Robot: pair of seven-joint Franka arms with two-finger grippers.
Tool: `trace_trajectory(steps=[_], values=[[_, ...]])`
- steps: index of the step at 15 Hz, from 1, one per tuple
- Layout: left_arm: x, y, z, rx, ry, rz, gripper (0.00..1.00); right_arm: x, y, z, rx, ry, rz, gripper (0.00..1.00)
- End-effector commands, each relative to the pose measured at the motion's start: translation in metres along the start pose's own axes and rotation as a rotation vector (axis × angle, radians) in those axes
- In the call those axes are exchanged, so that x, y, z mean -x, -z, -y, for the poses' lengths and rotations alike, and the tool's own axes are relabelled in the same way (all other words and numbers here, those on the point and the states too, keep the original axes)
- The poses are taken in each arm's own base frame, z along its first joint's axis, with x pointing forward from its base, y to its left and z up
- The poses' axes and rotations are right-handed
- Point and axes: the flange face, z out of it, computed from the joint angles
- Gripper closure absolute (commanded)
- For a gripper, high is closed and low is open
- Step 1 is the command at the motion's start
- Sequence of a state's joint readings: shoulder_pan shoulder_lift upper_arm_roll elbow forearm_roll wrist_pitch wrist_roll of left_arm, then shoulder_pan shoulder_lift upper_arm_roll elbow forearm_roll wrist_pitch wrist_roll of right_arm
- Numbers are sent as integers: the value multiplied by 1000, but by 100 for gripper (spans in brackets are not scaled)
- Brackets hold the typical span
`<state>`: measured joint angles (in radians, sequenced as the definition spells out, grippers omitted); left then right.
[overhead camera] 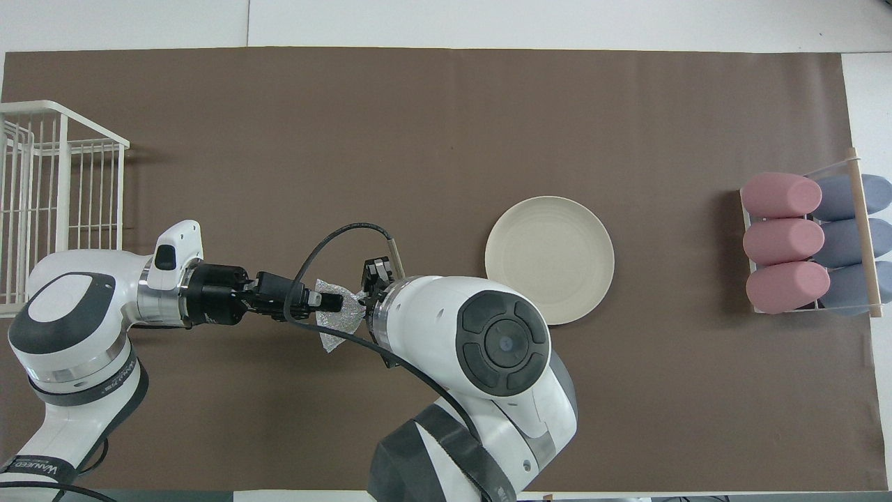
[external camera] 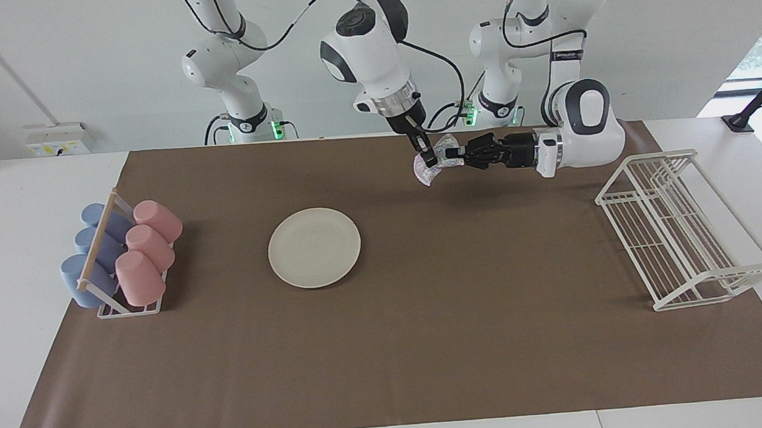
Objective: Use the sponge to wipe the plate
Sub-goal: 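Carry the sponge to the plate while the left gripper withdraws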
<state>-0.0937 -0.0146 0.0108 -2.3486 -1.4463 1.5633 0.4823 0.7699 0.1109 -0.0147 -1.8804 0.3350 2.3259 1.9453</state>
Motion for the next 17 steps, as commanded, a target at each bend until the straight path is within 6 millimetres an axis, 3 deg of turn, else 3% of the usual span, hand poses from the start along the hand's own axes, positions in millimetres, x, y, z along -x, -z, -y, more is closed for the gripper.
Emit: trace_trajectory(steps=[1,4,8,13,15,17], values=[[2,4,-3,27,-15,-5,1,-9,-2,5,17,-32,4,100],[3,4,-5,27,-10,-4,0,-17,-3,7,29,-45,-6,100],[3,4,-4,27,-9,-5,0,-73,7,28,68,-100,-82,100],[2,6,-4,25,-10,-13,0,-193,23,45,103,-192,-244,100],[0,7,-4,13,-11,-24,0,-228,24,41,102,-208,-275,100],[-6,13,-11,-26,-9,-69,0,-258,6,25,93,-213,-318,100]])
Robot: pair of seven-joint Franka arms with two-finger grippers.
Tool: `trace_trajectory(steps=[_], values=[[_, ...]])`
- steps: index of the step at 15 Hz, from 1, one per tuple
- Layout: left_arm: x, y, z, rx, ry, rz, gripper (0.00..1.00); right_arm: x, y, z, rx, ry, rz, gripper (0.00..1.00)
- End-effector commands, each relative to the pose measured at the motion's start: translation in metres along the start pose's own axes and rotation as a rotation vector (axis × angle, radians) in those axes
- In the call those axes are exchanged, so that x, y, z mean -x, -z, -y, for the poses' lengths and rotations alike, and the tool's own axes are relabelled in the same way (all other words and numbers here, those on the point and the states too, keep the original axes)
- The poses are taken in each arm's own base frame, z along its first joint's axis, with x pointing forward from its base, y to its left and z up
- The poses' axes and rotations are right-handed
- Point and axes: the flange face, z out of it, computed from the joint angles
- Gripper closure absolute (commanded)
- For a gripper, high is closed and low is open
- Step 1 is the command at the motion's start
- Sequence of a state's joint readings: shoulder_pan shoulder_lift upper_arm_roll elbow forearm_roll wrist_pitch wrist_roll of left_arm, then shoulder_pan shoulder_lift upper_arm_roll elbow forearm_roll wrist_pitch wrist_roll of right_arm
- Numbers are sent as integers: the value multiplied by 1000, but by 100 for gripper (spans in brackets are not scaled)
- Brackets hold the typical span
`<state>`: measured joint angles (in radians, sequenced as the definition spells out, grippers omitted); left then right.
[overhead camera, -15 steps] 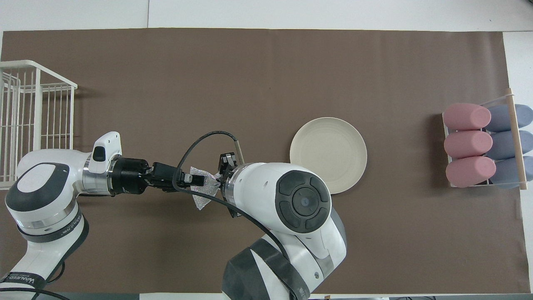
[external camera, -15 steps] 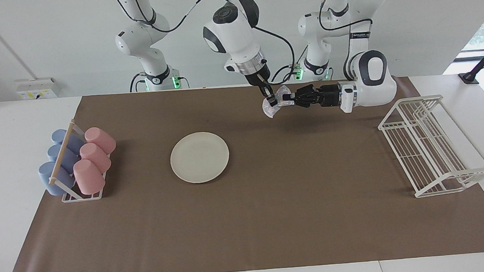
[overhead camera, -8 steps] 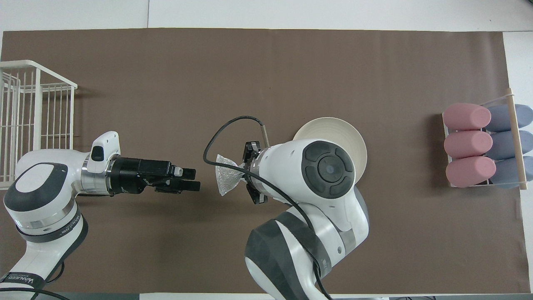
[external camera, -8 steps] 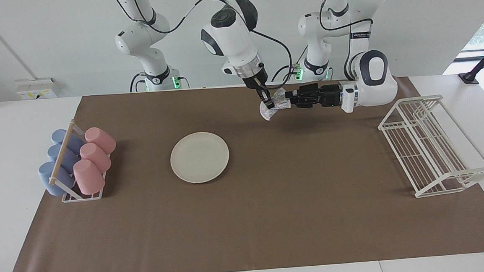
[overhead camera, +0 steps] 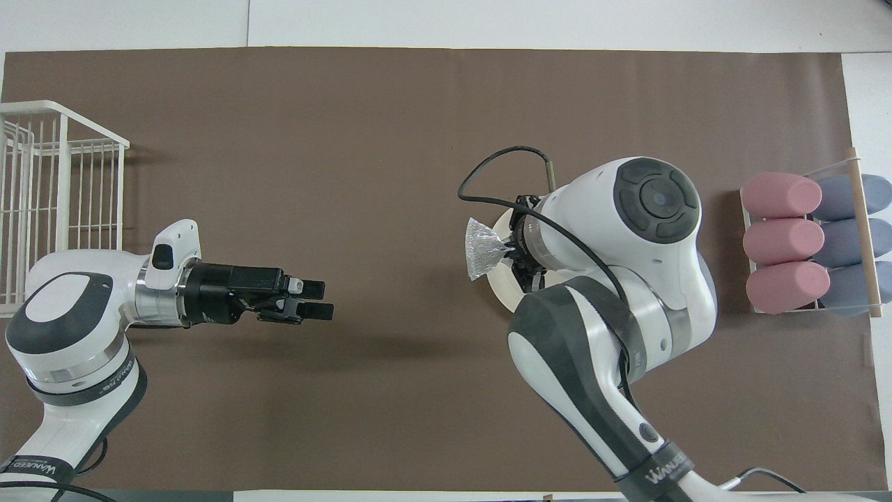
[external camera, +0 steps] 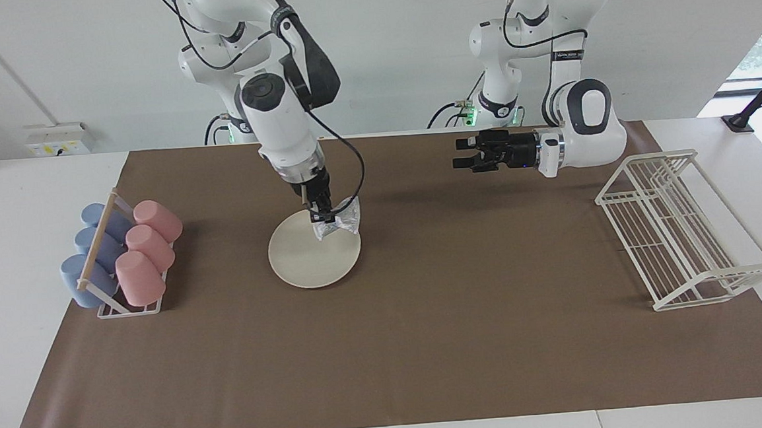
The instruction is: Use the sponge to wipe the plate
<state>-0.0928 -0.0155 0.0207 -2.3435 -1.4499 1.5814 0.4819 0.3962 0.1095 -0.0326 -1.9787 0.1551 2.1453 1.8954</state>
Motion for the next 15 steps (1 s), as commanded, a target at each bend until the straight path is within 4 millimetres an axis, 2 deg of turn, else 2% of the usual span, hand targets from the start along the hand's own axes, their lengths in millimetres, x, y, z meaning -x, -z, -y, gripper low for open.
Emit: trace_trajectory(steps=[1,2,4,6,8,9,15], values=[[-2,9,-15,-53,4,-39,0,-29,-29,-24,-14,32,-80,100],[-4,15,-21,-101,0,-35,0,-41,-32,-25,-24,23,-88,100],[-8,21,-34,-168,5,-35,0,-44,-35,-26,-36,25,-92,100],[-9,31,-40,-241,-8,-28,0,-53,-48,-39,-42,24,-91,100],[-12,43,-51,-339,-40,-22,0,-77,-58,-42,-95,-4,-79,100],[-13,46,-57,-386,-47,-17,0,-79,-57,-42,-104,-2,-77,100],[-13,69,-119,-698,-63,-63,0,-93,-59,-38,-143,-3,-69,100]])
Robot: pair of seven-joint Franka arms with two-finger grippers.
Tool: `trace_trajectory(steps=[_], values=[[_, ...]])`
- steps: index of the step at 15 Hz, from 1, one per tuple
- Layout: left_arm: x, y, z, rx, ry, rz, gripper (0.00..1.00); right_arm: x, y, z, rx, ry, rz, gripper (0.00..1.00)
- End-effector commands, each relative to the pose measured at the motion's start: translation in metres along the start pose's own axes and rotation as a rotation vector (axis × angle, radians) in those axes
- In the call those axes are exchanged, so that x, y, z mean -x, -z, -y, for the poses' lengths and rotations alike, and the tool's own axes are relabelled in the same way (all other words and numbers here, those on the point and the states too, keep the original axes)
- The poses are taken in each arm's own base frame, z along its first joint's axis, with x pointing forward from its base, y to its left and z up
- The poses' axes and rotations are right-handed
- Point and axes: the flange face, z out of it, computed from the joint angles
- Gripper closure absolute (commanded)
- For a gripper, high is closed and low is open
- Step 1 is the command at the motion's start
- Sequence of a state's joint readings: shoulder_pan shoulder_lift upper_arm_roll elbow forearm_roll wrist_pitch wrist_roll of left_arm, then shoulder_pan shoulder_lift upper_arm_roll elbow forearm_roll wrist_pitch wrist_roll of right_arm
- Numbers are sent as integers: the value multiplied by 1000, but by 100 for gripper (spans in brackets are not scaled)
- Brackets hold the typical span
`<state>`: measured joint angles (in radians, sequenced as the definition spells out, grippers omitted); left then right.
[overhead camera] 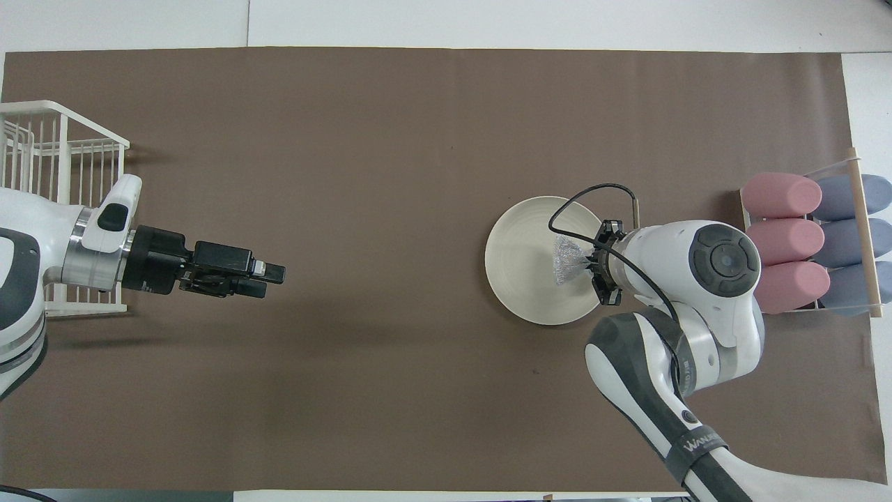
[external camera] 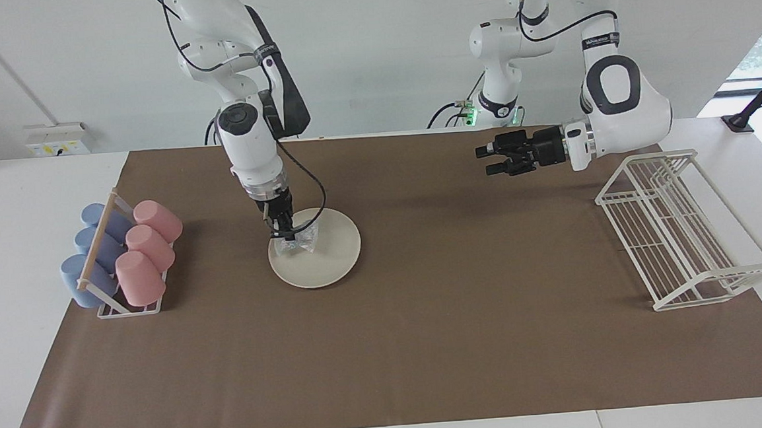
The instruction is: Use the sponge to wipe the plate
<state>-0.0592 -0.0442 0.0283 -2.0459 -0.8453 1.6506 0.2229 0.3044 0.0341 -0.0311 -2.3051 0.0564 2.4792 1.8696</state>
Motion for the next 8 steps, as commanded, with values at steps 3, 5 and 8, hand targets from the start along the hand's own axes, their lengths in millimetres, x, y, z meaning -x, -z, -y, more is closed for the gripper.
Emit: trace_trajectory(steps=[3,5,8], values=[[1,37,-33,-228,-3,-65,0,-12,-8,1,-23,18,1,100],[4,54,-42,-338,-24,-84,0,-7,-9,-2,-20,28,2,100],[13,77,-53,-499,-44,-116,0,-3,-11,-4,-19,21,4,100]])
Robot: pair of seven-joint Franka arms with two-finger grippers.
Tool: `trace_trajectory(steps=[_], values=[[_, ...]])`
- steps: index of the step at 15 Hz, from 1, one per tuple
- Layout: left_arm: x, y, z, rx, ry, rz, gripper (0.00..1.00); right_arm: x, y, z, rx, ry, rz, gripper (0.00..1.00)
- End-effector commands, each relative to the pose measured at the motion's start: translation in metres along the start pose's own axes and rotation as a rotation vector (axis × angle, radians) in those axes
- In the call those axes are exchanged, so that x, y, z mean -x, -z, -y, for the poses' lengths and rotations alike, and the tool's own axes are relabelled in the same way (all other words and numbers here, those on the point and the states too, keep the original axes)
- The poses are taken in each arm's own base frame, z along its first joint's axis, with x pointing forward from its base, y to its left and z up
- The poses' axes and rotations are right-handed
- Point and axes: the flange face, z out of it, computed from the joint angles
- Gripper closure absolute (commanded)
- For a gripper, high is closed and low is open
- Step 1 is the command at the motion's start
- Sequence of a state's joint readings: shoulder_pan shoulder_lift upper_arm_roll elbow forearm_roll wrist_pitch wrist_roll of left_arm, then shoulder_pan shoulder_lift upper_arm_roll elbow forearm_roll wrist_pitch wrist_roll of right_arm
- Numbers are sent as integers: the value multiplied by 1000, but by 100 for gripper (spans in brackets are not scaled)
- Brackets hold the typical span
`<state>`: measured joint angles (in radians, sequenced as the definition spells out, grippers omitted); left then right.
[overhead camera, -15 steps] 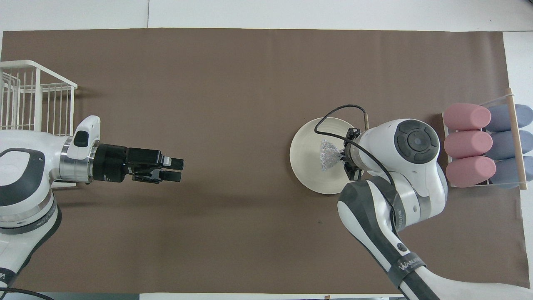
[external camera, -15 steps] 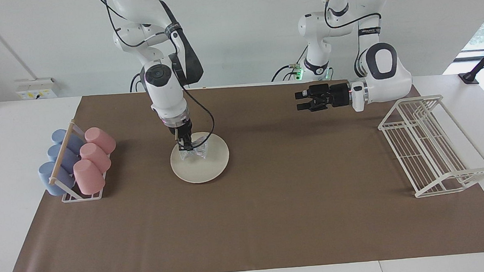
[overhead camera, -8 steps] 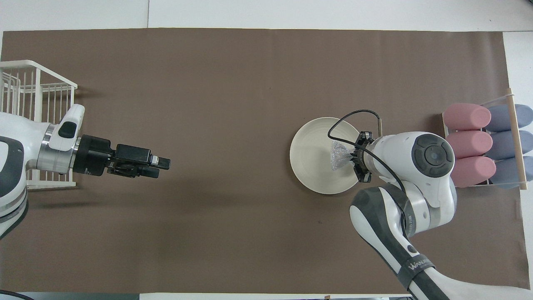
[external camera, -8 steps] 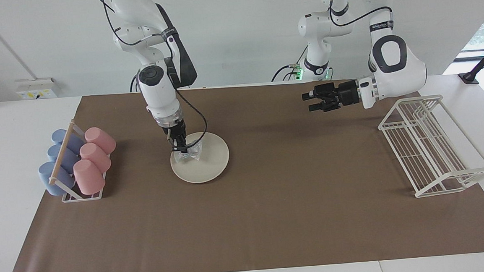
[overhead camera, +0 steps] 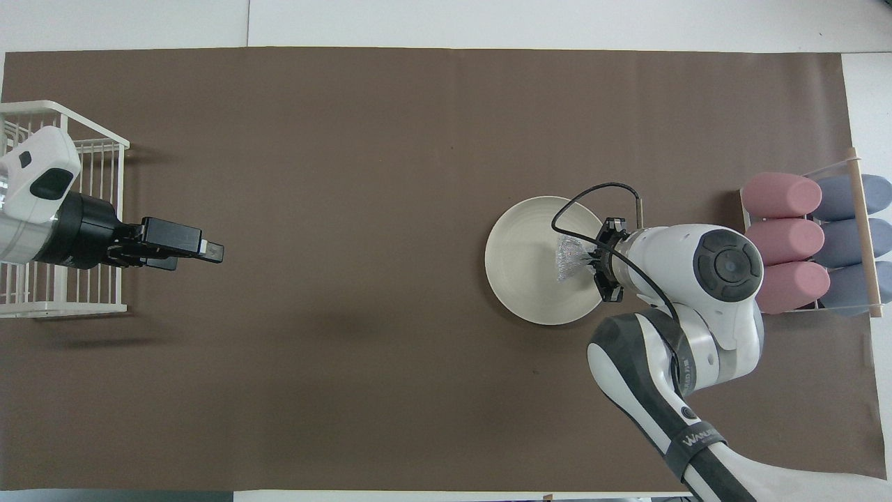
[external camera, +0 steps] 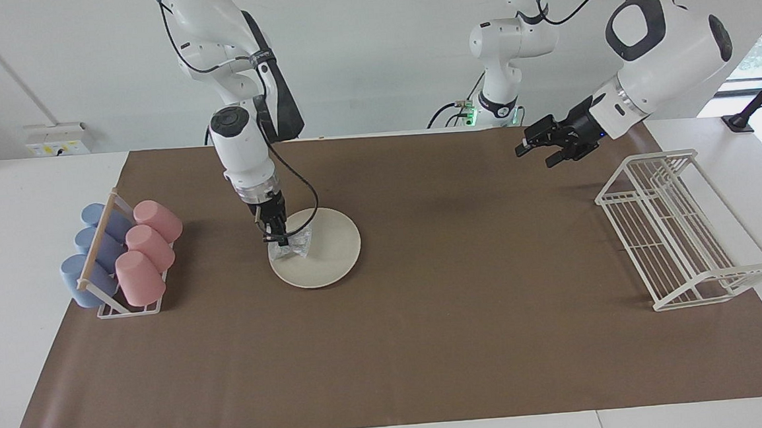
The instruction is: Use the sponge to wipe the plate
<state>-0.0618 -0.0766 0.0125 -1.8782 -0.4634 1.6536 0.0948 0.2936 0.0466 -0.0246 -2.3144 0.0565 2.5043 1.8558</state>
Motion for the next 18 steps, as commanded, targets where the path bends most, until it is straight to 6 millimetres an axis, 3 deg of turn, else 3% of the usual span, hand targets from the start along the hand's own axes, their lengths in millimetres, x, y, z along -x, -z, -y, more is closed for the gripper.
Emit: trace_trajectory(steps=[1,7,12,14,18], values=[[7,22,-9,-155,-18,-22,0,6,-7,-6,-10,20,4,100],[11,60,-13,-436,-45,-53,0,21,-45,-7,-23,4,8,100],[9,98,-21,-505,-13,-101,0,63,-35,-3,-56,-40,37,100],[7,105,-26,-493,-2,-75,0,71,-34,-4,-61,-53,43,100],[6,96,-30,-419,34,-62,0,87,-32,-3,-116,-87,79,100]])
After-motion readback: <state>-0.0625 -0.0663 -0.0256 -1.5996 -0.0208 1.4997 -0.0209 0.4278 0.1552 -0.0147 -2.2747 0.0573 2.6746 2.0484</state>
